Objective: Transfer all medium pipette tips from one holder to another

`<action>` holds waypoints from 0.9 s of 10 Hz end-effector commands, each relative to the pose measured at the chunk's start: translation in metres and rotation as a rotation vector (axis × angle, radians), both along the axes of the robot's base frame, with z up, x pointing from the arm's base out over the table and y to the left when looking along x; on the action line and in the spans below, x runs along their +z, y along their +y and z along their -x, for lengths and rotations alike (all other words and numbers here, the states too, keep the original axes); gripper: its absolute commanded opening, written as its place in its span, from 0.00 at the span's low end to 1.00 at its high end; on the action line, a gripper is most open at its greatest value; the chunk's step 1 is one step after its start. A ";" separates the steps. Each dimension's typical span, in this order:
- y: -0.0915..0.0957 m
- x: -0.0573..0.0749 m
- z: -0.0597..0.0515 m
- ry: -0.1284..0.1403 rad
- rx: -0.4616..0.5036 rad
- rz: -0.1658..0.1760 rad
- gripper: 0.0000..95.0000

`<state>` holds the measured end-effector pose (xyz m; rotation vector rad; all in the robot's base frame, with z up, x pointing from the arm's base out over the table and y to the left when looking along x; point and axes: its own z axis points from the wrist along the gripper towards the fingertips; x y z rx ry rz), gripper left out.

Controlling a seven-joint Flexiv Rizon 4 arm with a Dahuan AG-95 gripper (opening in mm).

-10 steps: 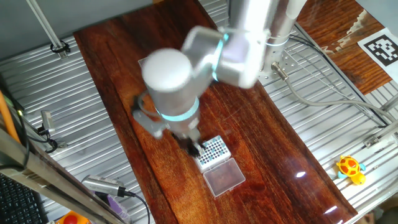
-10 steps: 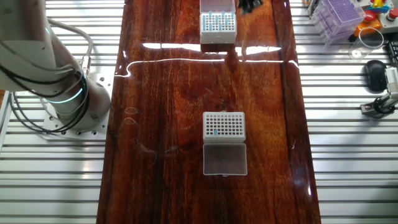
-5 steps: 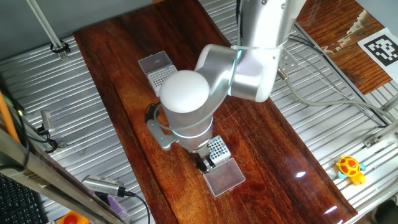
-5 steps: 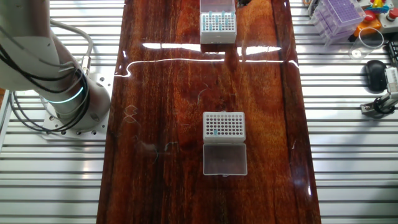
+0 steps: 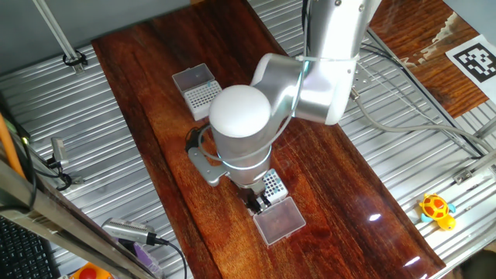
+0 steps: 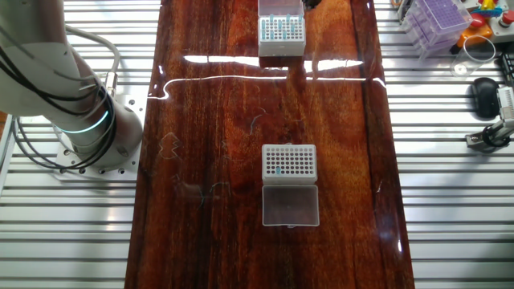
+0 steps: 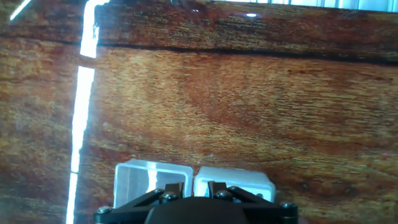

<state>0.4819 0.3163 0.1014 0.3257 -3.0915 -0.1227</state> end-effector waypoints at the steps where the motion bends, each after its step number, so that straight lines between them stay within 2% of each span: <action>1: -0.003 -0.002 0.000 0.004 0.049 -0.004 0.20; 5: -0.010 -0.007 0.002 0.004 0.052 -0.004 0.20; 9: -0.012 -0.019 0.011 -0.005 0.051 -0.002 0.20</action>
